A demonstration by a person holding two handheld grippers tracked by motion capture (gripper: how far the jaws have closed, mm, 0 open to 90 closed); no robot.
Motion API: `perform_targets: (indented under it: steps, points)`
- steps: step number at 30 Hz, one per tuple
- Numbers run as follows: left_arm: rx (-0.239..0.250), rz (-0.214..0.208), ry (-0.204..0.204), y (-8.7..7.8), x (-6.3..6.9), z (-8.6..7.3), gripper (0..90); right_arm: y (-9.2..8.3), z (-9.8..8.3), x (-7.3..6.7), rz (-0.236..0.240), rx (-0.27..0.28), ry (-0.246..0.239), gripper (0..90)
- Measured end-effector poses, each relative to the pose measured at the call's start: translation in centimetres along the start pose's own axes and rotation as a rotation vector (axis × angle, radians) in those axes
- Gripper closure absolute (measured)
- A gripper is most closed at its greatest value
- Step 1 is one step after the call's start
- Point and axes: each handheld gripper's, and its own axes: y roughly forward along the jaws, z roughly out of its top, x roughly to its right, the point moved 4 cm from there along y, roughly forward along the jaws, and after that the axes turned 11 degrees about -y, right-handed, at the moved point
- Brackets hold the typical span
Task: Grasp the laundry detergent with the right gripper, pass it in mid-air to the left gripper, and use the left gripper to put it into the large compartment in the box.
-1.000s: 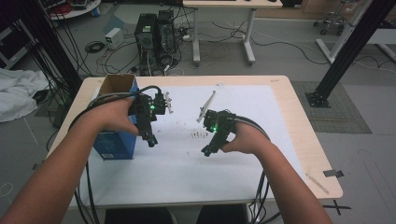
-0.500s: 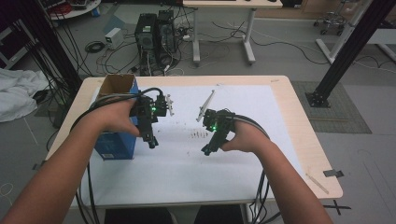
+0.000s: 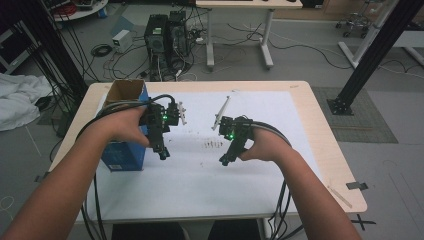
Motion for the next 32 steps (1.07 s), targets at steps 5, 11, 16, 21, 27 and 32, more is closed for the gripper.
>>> perform_targets:
  steps: [5, 11, 16, 21, 27, 32]
  points:
    - [0.006, -0.007, 0.004, 0.0, 0.0, 0.0, 6.3, -0.2, -0.3, 0.1, -0.009, -0.023, 0.006, 11.6]
    - [0.008, -0.012, 0.007, 0.0, 0.0, -0.1, 6.3, -0.4, -0.7, 0.2, -0.015, -0.031, 0.006, 11.7]
    - [0.003, -0.012, 0.010, 0.1, 0.0, 0.2, 6.3, -0.7, -1.1, 0.3, -0.022, -0.029, 0.013, 11.7]
    - [0.003, -0.014, 0.009, 0.2, 0.0, 0.3, 6.3, -0.9, -1.2, 0.2, -0.026, -0.029, 0.026, 11.7]
    - [0.002, -0.016, 0.010, 0.2, 0.0, 0.3, 6.3, -1.0, -1.2, 0.3, -0.028, -0.024, 0.022, 11.7]
    - [0.007, -0.013, 0.009, 0.1, 0.0, 0.3, 6.3, -1.0, -1.2, 0.2, -0.030, -0.023, 0.021, 11.7]
